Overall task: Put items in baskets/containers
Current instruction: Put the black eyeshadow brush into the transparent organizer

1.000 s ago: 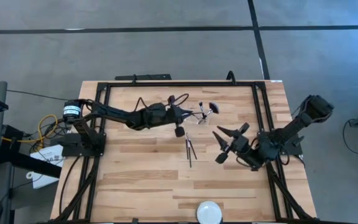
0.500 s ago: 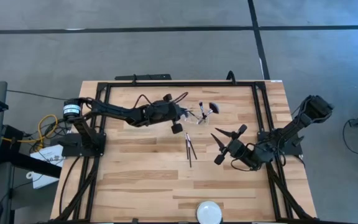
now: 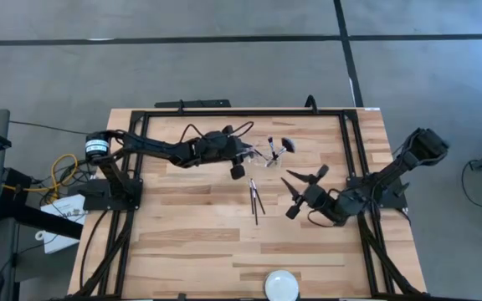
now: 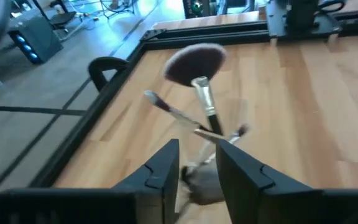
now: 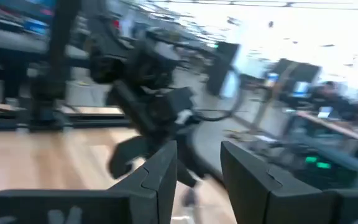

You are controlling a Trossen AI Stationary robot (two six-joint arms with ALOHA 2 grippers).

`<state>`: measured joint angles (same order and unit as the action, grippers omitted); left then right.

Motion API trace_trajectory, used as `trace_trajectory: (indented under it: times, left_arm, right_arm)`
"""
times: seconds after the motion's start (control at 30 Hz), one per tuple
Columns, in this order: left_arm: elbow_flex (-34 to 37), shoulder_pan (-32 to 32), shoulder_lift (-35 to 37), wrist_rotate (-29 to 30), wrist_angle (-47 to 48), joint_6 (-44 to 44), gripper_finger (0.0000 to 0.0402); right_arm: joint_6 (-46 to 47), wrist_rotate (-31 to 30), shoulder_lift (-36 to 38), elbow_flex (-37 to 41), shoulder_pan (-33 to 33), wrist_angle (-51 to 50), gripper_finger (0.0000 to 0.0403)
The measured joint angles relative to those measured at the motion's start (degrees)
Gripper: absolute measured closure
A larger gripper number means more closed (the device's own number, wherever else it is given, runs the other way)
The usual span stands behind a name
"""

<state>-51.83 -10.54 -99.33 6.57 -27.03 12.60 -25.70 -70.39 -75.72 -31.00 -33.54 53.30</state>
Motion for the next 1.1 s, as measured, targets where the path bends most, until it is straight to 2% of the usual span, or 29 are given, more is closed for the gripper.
trace_trajectory:
  times: [0.17,0.23,0.4,0.63,0.87,1.1]
  left_arm:
    - [0.0,2.9,0.0,0.5,0.0,-0.6,0.0291]
    - [0.0,3.9,0.4,2.7,0.5,0.7,0.0291]
    - [0.1,5.8,5.6,10.5,7.6,2.1,0.0291]
    - [0.2,8.7,17.2,11.0,25.7,0.1,0.0291]
    - [8.8,9.6,23.7,11.0,26.9,-4.6,0.0291]
    - [17.4,9.4,27.0,11.0,25.7,-10.3,0.0291]
  right_arm:
    - [16.6,18.1,-0.7,0.0,6.5,-9.8,0.0287]
    - [23.5,22.2,-2.2,0.0,9.5,-13.6,0.0287]
    - [36.9,22.8,-8.5,0.0,14.1,-18.1,0.0287]
    - [48.7,24.1,-23.1,-2.2,14.8,-17.4,0.0287]
    - [51.3,23.3,-35.8,-7.9,14.4,-17.3,0.0287]
    - [56.7,21.8,-36.7,-8.5,13.9,-20.2,0.0287]
